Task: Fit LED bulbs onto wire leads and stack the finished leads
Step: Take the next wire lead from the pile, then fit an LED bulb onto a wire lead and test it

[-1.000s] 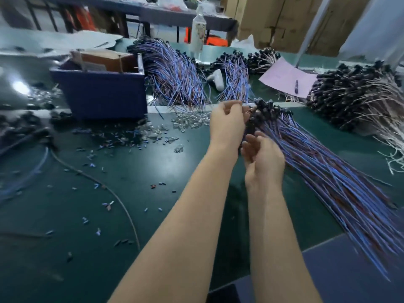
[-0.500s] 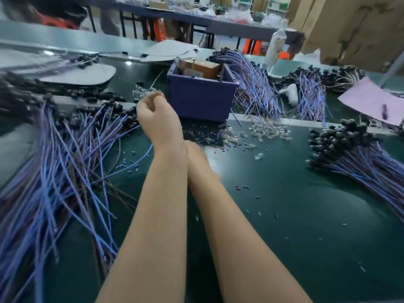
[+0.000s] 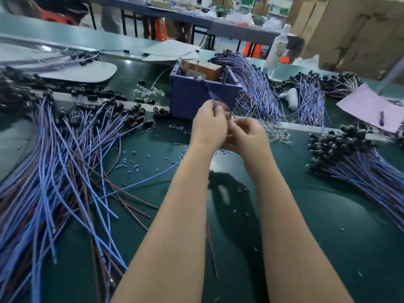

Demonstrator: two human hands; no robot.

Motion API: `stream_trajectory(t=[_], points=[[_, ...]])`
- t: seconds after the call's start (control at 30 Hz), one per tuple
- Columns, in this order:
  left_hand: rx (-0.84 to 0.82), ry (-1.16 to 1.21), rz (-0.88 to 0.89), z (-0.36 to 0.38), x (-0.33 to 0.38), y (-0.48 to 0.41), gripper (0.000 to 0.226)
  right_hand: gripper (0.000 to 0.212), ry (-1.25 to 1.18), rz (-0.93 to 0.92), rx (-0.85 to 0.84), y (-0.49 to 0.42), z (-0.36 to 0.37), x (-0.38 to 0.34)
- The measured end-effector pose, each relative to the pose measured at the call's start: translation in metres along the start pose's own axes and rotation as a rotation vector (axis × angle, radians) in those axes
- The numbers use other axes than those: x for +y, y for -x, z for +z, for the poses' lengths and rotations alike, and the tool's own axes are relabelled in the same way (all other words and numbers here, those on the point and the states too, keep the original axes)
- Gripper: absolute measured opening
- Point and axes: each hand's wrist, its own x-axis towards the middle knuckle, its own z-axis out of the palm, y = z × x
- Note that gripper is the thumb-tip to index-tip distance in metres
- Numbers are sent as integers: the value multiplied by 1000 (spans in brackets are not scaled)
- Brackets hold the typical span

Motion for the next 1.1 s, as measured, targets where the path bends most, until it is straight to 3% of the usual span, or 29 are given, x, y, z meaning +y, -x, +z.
stream_trajectory(t=[0.07,0.13,0.2,0.33,0.43,0.53,0.6,0.7,0.77,0.83,0.93,1.0,1.1], points=[[-83,-31,93,16,10,1,24,11,-89,-15,-94,2,-12,7],[-203,-212,152,31,11,1,31,16,-216,-17,-202,3,-24,13],[-270,-388,204,40,10,3,33,23,-310,-10,-196,4,-30,18],[-245,-429,235,44,0,12,34,23,-331,-37,209,-3,-35,20],[-271,-559,172,34,-16,13,30,20,-653,9,516,-7,-49,16],[-286,-542,155,28,-26,13,26,19,-856,37,585,-9,-57,15],[-235,-489,189,30,-26,16,23,16,-713,64,480,-8,-50,17],[-194,-429,263,34,-26,18,21,16,-176,-6,256,-5,-35,25],[-163,-431,267,32,-29,18,22,19,-54,-76,281,-5,-30,29],[-115,-475,232,29,-34,16,22,20,-131,-91,427,-4,-34,26],[-63,-553,174,25,-40,11,24,21,-519,-40,568,-6,-47,22],[-25,-547,168,25,-41,10,25,20,-588,-25,530,-6,-48,21],[-15,-413,210,29,-38,12,22,15,-326,-38,308,-3,-36,23]])
